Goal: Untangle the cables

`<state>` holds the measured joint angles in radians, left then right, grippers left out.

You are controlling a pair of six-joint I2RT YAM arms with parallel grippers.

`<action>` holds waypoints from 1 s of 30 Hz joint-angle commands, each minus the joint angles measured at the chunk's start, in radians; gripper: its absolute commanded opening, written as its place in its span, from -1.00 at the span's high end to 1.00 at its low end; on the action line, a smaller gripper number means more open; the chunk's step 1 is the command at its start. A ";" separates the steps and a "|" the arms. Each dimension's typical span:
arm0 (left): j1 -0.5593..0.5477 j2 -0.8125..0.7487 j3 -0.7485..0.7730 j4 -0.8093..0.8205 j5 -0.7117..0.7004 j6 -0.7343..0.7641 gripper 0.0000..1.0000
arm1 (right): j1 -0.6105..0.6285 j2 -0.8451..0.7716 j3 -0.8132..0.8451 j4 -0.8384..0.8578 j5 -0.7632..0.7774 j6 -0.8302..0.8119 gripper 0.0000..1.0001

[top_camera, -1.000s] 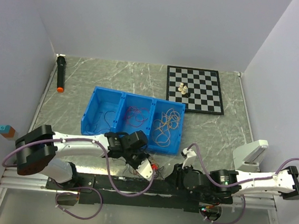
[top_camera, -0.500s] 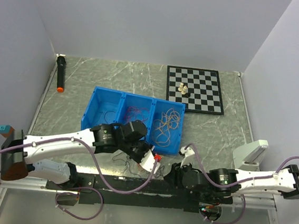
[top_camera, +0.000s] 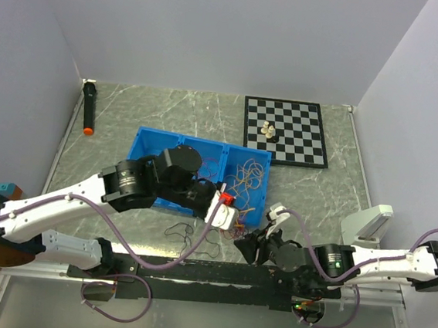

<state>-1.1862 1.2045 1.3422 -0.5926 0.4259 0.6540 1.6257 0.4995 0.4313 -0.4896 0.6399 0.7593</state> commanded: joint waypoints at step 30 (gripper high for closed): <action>-0.020 0.073 0.305 -0.007 0.172 -0.234 0.98 | -0.016 0.250 0.092 0.520 0.060 -0.347 -0.03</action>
<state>-1.1992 1.2636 1.5703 -0.6548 0.5465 0.5072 1.6196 0.7094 0.5148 -0.0284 0.7063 0.4248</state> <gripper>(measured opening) 0.013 0.541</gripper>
